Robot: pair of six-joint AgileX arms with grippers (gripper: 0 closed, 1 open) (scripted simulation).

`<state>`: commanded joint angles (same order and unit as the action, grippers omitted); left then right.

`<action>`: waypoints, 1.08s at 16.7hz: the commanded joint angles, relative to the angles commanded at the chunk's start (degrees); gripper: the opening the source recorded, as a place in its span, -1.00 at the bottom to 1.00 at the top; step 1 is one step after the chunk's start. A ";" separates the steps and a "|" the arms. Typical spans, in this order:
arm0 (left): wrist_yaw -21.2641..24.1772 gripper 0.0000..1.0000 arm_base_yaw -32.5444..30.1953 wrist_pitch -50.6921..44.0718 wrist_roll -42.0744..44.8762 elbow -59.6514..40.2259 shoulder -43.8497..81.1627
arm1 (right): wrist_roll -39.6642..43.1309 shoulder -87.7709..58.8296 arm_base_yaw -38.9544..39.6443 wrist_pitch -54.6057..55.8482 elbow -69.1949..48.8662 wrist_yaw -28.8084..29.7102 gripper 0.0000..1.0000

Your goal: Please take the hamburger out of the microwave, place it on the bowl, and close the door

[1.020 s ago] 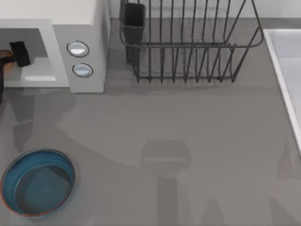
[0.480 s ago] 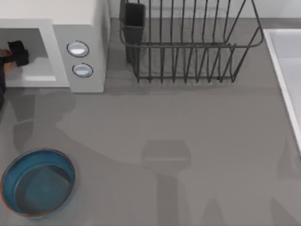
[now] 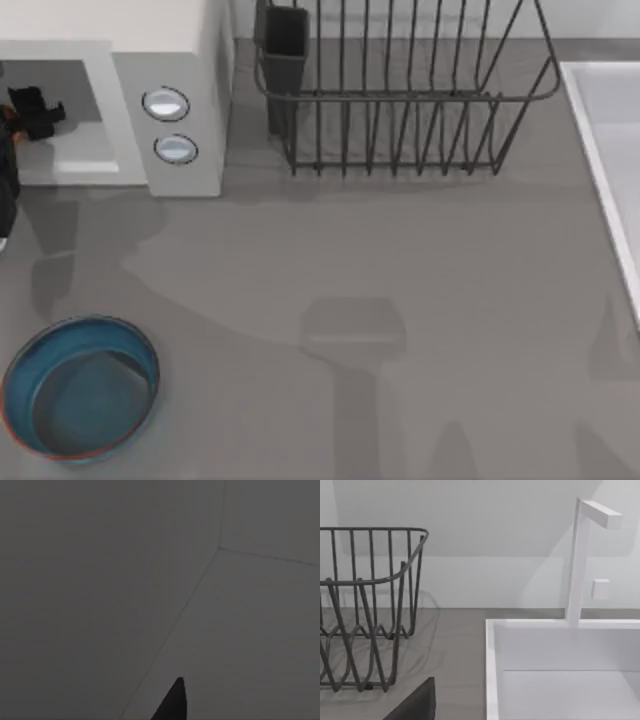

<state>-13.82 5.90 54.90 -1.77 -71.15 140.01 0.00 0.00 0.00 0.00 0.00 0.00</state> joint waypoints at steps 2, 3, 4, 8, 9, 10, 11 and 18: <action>0.27 -1.00 0.30 1.62 0.08 1.90 -0.61 | 0.00 0.00 0.00 0.00 0.00 0.00 1.00; 0.52 -1.00 0.56 3.08 0.15 3.74 -1.15 | 0.00 0.00 0.00 0.00 0.00 0.00 1.00; 0.83 -1.00 0.90 4.93 0.23 6.23 -1.85 | 0.00 0.00 0.00 0.00 0.00 0.00 1.00; 2.50 -1.00 2.69 14.69 0.70 20.58 -5.70 | 0.00 0.00 0.00 0.00 0.00 0.00 1.00; 2.98 -1.00 3.20 17.47 0.83 24.80 -6.82 | 0.00 0.00 0.00 0.00 0.00 0.00 1.00; 3.46 -1.00 3.71 20.28 0.97 29.06 -7.95 | 0.00 0.00 0.00 0.00 0.00 0.00 1.00; 3.94 -1.00 4.22 23.04 1.10 33.24 -9.08 | 0.00 0.00 0.00 0.00 0.00 0.00 1.00; 6.16 -1.00 6.55 35.71 1.71 49.92 -14.42 | 0.00 0.00 0.00 0.00 0.00 0.00 1.00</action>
<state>-7.66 12.45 90.62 -0.05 -21.23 125.59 0.00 0.00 0.00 0.00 0.00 0.00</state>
